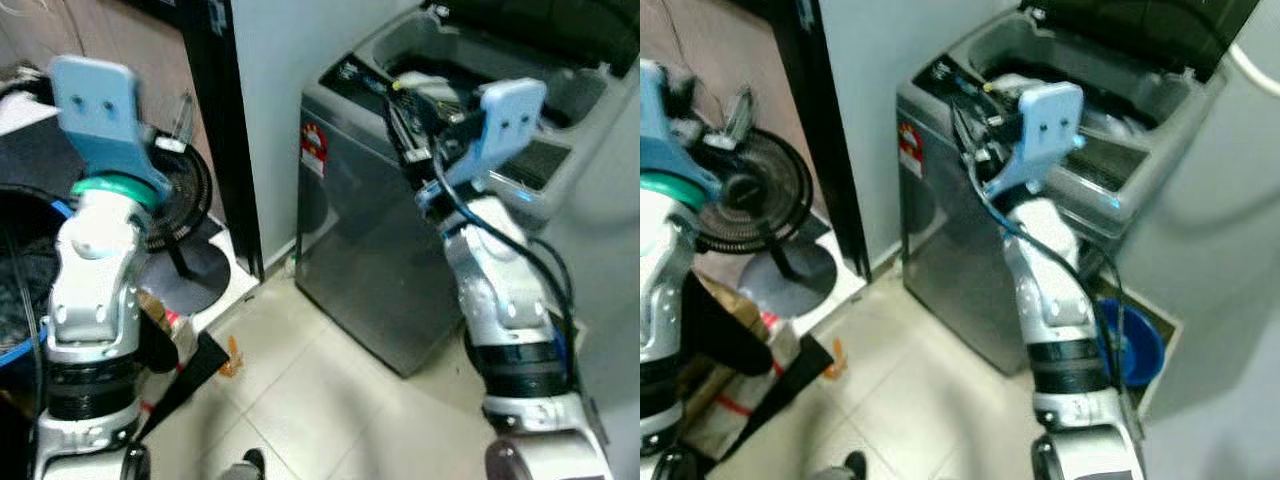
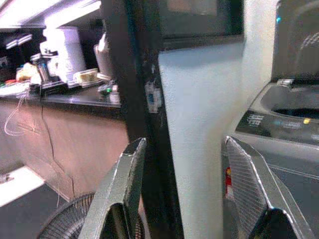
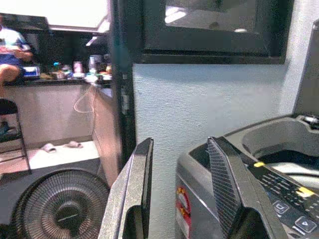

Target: Clothes washing

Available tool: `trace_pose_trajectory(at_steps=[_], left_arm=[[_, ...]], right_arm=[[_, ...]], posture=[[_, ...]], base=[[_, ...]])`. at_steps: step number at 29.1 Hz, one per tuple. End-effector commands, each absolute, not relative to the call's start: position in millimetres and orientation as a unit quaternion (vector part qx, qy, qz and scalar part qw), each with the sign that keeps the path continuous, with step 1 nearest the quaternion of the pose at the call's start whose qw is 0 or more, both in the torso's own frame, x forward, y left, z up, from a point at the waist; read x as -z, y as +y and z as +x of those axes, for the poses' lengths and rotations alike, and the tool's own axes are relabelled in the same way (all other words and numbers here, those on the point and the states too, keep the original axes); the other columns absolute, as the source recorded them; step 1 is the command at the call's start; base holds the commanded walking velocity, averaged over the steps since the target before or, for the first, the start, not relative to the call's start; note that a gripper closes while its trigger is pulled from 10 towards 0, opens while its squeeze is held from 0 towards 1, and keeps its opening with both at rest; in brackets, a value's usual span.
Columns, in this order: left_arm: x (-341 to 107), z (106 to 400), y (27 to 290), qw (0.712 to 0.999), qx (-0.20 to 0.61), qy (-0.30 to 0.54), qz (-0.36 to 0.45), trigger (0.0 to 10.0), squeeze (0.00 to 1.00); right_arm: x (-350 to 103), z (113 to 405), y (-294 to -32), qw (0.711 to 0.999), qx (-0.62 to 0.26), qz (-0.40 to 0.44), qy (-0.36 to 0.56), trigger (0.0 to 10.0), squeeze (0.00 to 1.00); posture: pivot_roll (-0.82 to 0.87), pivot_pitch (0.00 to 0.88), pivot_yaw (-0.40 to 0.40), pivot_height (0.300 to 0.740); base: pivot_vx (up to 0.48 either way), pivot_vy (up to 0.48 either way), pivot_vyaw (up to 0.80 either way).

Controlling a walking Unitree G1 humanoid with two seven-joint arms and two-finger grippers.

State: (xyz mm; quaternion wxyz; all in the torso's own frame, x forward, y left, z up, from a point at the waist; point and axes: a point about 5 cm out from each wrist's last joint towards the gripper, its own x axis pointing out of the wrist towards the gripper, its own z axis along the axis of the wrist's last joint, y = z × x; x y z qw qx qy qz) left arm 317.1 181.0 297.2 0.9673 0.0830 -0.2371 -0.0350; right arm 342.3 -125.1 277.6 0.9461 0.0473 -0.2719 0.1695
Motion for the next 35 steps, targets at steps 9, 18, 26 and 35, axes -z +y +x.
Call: trace_pose_trajectory(at_steps=[9, 18, 26, 35], left_arm=[[-295.9, 316.1, 184.7, 0.969, 0.03, -0.23, 0.086, 10.0, 0.0], [-293.9, 317.6, 182.7, 0.973, 0.034, -0.214, 0.077, 10.0, 0.0], [-292.5, 317.4, 182.1, 0.975, 0.034, -0.204, 0.087, 10.0, 0.0], [-289.8, 317.7, 182.0, 0.976, 0.031, -0.197, 0.086, 10.0, 0.0]], right_arm=[[-275.4, 340.9, -120.5, 0.945, -0.177, 0.047, -0.271, 10.0, 0.01], [-275.0, 341.0, -119.8, 0.945, -0.177, 0.048, -0.271, 10.0, 0.01], [-275.2, 341.3, -119.9, 0.945, -0.178, 0.048, -0.271, 10.0, 0.01], [-275.1, 342.0, -118.5, 0.944, -0.18, 0.05, -0.272, 10.0, 0.01]], posture=[[0.07, 0.036, -0.03, 0.74], [0.07, 0.037, -0.029, 0.74], [0.07, 0.033, -0.028, 0.74], [0.08, 0.025, -0.029, 0.74]], base=[[0.0, 0.0, 0.8], [0.0, 0.0, 0.8], [0.0, 0.0, 0.8], [0.0, 0.0, 0.8]])
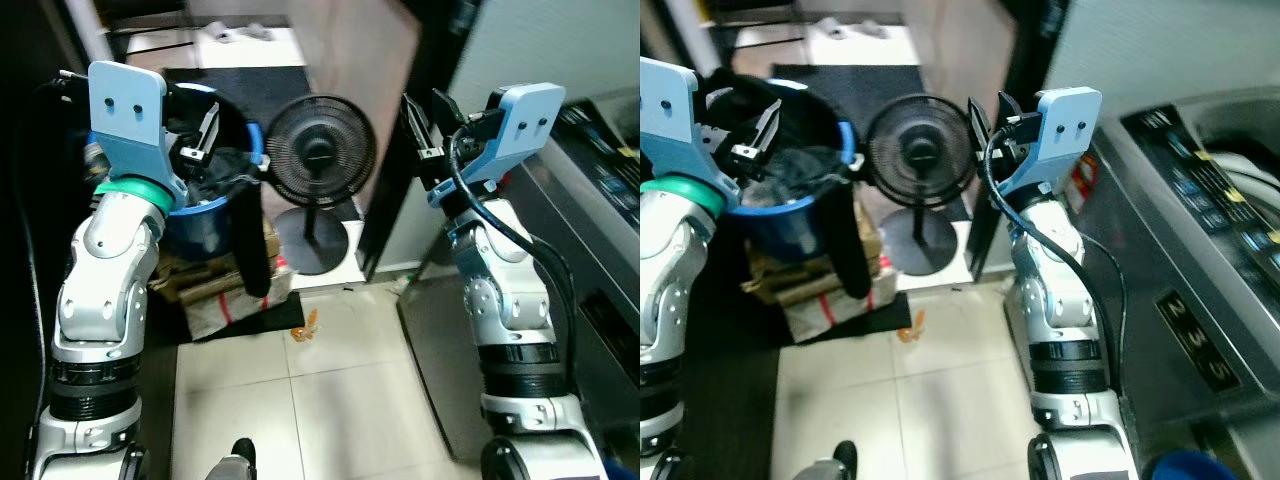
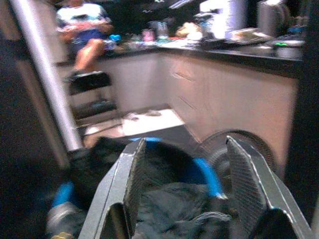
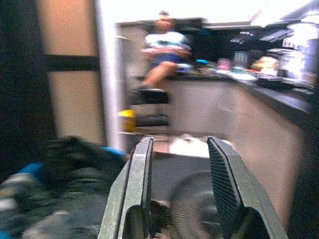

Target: Clothes washing

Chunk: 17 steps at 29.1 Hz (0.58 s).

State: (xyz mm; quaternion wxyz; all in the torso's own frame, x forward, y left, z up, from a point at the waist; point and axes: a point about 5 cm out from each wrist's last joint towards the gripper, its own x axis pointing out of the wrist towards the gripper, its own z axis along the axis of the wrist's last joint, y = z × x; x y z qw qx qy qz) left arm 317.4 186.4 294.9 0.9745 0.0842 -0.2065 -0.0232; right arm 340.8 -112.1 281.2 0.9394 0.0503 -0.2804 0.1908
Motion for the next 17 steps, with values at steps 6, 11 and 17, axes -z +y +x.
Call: trace_pose_trajectory(at_steps=[6, 11, 17], left_arm=[[-290.0, 319.7, 185.6, 0.975, 0.014, -0.201, 0.088, 10.0, 0.0], [-288.9, 321.1, 185.5, 0.976, -0.001, -0.198, 0.095, 10.0, 0.0], [-289.3, 320.9, 185.0, 0.976, 0.0, -0.198, 0.095, 10.0, 0.0]], right_arm=[[-274.3, 342.0, -118.5, 0.944, -0.18, 0.062, -0.271, 10.0, 0.0], [-273.8, 340.6, -118.2, 0.942, -0.187, 0.074, -0.27, 10.0, 0.0], [-274.0, 340.4, -118.0, 0.941, -0.188, 0.072, -0.27, 10.0, 0.0]], posture=[[0.07, 0.022, -0.028, 0.74], [0.07, 0.024, -0.029, 0.74], [0.07, 0.031, -0.028, 0.74]], base=[[0.0, 0.0, 0.66], [0.418, 0.0, 0.0], [0.436, 0.0, 0.0]])
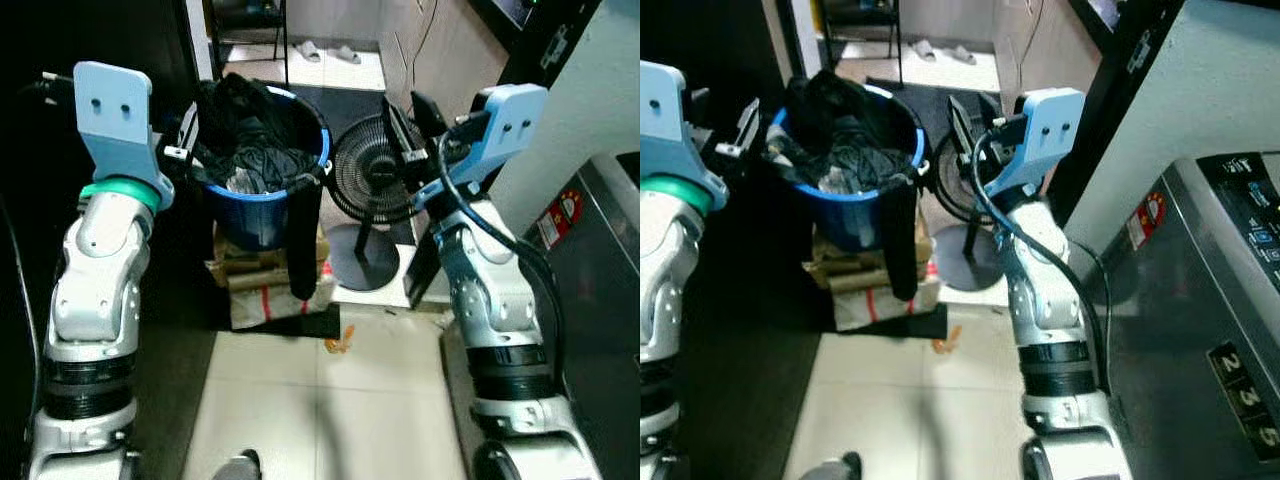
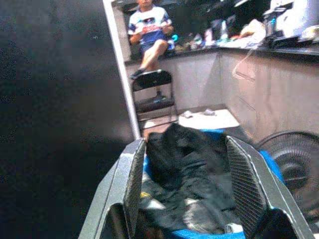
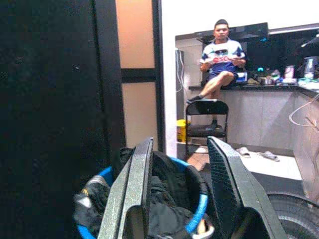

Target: Clothes washing

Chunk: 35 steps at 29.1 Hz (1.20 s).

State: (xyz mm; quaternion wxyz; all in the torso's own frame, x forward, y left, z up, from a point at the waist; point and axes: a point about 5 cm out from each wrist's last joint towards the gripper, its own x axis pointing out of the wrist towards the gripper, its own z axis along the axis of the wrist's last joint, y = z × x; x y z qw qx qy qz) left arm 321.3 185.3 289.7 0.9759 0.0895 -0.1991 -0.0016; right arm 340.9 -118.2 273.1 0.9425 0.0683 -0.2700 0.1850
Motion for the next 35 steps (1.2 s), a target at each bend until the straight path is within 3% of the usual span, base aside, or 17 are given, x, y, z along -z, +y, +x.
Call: trace_pose_trajectory(at_steps=[1, 24, 32, 35], left_arm=[[-289.3, 320.9, 185.0, 0.976, 0.0, -0.198, 0.095, 10.0, 0.0], [-288.0, 321.6, 182.8, 0.976, 0.003, -0.196, 0.093, 10.0, 0.0], [-287.6, 321.4, 182.9, 0.976, 0.002, -0.196, 0.093, 10.0, 0.0], [-287.5, 321.4, 183.0, 0.976, 0.002, -0.195, 0.093, 10.0, 0.0]], right_arm=[[-274.0, 340.4, -118.0, 0.941, -0.188, 0.072, -0.27, 10.0, 0.0], [-272.7, 339.1, -118.6, 0.942, -0.191, 0.072, -0.268, 10.0, 0.0], [-272.0, 339.5, -119.0, 0.943, -0.188, 0.066, -0.266, 10.0, 0.0], [-271.9, 339.3, -119.3, 0.943, -0.186, 0.071, -0.265, 10.0, 0.0]], posture=[[0.07, 0.031, -0.028, 0.74], [0.07, 0.041, -0.027, 0.74], [0.07, 0.042, -0.027, 0.74], [0.06, 0.045, -0.027, 0.74]], base=[[0.435, 0.0, 0.0], [0.43, 0.0, 0.0], [0.423, 0.0, 0.79], [0.396, 0.0, 0.0]])
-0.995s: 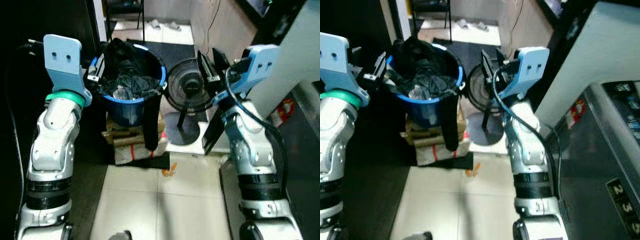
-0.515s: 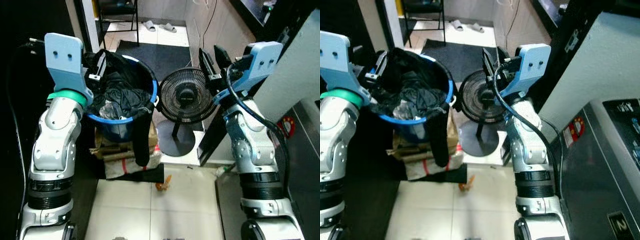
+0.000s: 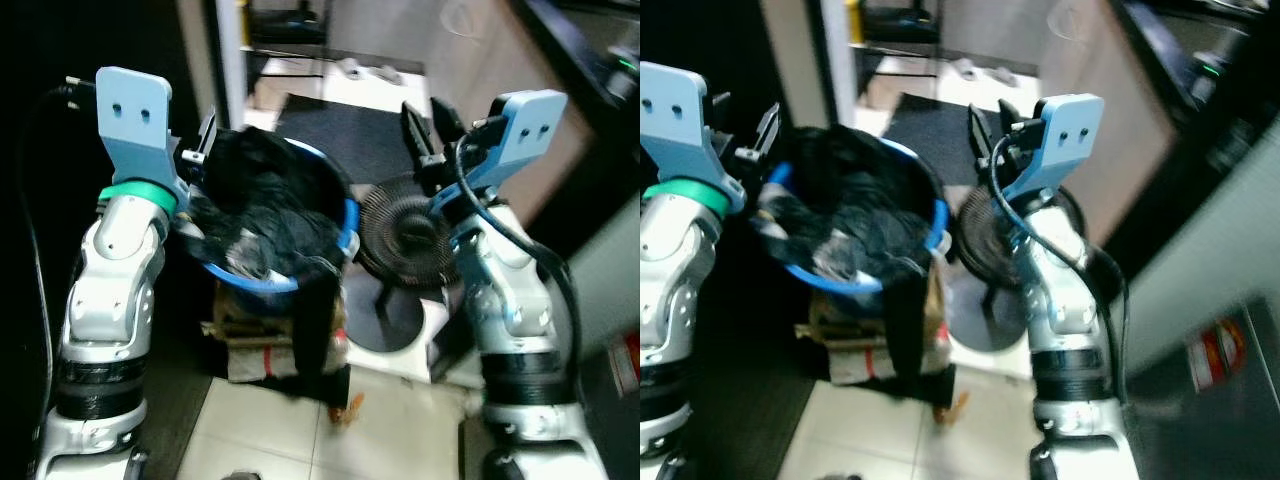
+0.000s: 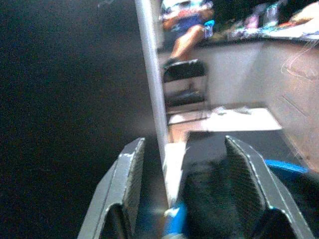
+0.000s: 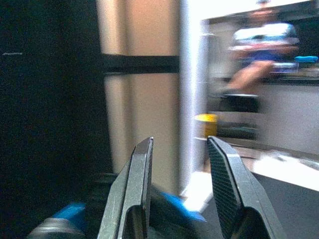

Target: Clothes washing

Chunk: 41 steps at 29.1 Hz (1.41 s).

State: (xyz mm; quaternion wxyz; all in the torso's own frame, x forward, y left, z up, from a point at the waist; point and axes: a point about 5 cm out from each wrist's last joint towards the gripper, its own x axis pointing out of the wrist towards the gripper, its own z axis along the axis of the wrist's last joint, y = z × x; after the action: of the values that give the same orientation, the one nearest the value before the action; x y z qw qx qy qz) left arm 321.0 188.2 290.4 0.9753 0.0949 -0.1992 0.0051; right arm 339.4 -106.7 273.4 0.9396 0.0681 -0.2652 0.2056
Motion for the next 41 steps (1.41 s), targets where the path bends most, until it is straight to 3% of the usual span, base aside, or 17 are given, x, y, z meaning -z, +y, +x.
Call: trace_pose_trajectory(at_steps=[1, 24, 32, 41], left_arm=[[-288, 321, 183, 0.976, 0.002, -0.195, 0.093, 10.0, 0.0], [-275, 321, 162, 0.977, 0.088, -0.174, 0.088, 10.0, 0.0], [-261, 313, 146, 0.967, 0.179, -0.148, 0.105, 10.0, 0.0], [-270, 324, 151, 0.972, 0.123, -0.175, 0.096, 10.0, 0.0]], right_arm=[[-272, 339, -119, 0.943, -0.186, 0.071, -0.265, 10.0, 0.0], [-270, 340, -123, 0.947, -0.175, 0.061, -0.262, 10.0, 0.0], [-269, 341, -124, 0.948, -0.171, 0.058, -0.26, 10.0, 0.0], [-269, 342, -122, 0.948, -0.174, 0.057, -0.261, 10.0, 0.0]], posture=[[0.06, 0.045, -0.027, 0.74], [0.06, 0.041, -0.021, 0.74], [0.06, 0.037, -0.021, 0.74], [0.05, 0.031, -0.022, 0.74]], base=[[0.371, 0.0, 0.0], [0.016, 0.0, 0.0], [0.0, 0.0, 0.0], [0.154, 0.0, 0.0]])
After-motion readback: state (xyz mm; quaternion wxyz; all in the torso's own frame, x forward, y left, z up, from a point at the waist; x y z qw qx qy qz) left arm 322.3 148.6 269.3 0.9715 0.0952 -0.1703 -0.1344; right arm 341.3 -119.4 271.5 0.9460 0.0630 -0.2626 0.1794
